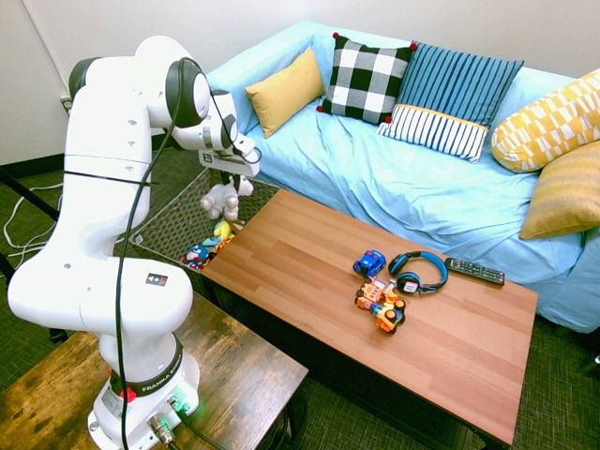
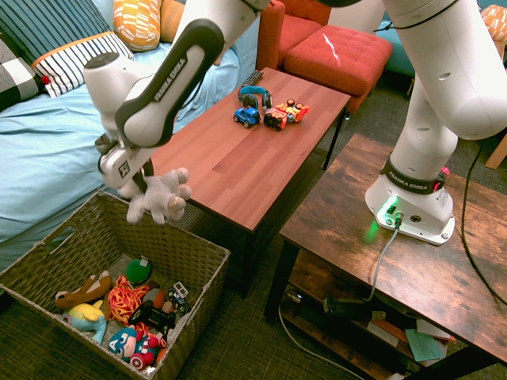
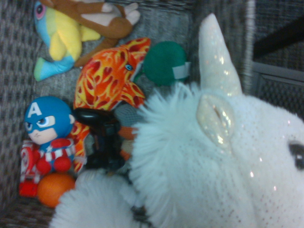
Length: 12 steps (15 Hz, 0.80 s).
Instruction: Put the stuffed toy in the basket
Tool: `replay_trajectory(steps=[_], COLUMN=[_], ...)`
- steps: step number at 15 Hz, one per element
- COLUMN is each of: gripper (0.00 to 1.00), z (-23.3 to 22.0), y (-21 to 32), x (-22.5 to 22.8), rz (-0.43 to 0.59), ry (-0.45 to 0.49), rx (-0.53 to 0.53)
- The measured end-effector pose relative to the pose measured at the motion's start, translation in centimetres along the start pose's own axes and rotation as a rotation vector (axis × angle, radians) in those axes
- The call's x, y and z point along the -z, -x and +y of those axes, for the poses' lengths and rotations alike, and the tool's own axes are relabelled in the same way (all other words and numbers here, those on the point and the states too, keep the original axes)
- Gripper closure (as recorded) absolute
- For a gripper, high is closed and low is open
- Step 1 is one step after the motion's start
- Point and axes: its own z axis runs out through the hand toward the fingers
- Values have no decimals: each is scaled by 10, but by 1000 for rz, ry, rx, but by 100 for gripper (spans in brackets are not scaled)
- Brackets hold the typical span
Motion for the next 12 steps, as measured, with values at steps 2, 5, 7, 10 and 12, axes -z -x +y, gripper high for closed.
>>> replay_trajectory(steps=[2,5,7,10,12], gripper=[100,0,0,0,0], z=[-24,-44,-51,-51,-53], y=[33,68,77,73,72], x=[-27,-63,-77,-89,-89], rz=[-1,11,16,21,22], ry=[16,43,53,67,69], rx=[49,110,122,115,114])
